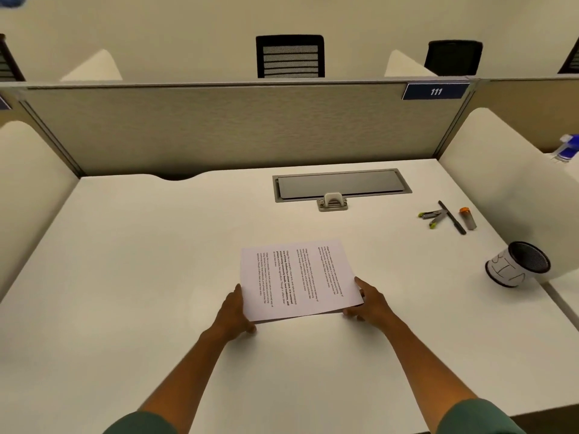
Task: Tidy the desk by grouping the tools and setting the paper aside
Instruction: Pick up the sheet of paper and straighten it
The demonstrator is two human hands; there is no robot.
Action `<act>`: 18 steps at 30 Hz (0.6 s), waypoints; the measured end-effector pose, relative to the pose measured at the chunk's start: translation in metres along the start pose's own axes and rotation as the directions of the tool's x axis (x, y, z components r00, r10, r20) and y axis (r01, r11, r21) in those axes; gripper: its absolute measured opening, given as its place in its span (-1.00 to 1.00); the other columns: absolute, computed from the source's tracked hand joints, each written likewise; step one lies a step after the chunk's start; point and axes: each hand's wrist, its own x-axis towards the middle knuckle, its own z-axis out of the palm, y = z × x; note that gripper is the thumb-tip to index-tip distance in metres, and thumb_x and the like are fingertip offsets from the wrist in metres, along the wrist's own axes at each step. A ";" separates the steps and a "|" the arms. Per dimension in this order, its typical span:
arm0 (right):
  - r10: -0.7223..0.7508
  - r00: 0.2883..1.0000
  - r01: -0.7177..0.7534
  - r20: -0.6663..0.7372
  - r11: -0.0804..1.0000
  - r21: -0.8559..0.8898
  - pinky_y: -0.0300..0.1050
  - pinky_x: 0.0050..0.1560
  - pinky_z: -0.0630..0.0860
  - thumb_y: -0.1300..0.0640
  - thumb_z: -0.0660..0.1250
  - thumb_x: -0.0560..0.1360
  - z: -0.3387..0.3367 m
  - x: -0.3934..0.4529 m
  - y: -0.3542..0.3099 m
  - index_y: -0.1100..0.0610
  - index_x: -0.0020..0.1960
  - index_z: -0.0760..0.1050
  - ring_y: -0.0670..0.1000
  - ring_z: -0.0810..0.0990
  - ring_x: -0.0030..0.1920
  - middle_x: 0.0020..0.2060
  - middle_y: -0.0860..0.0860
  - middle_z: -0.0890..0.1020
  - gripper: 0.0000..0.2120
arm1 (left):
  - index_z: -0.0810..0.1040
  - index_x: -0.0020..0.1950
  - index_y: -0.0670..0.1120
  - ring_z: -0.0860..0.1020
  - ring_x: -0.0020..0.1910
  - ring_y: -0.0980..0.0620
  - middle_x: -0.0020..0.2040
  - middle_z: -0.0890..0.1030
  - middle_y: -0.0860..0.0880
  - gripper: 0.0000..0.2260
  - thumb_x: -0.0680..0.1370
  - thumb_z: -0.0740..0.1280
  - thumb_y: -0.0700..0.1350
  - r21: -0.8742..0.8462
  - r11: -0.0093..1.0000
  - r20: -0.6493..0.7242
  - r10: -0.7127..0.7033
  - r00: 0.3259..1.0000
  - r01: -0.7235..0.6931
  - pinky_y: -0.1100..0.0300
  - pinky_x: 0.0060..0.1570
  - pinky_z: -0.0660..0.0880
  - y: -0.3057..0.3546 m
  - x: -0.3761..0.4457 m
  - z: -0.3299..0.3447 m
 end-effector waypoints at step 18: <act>0.017 0.998 -0.017 -0.054 1.000 -0.005 -0.15 -0.31 0.54 0.28 0.56 0.27 0.004 -0.007 -0.002 0.12 0.49 0.23 0.11 0.55 0.00 0.00 -0.03 0.54 -0.12 | 0.46 -0.04 -0.09 0.56 -0.13 -0.04 -0.10 0.58 0.01 -0.59 0.22 0.54 -0.31 -0.092 0.994 -0.094 0.044 0.995 -0.053 0.15 -0.24 0.55 0.010 -0.020 -0.004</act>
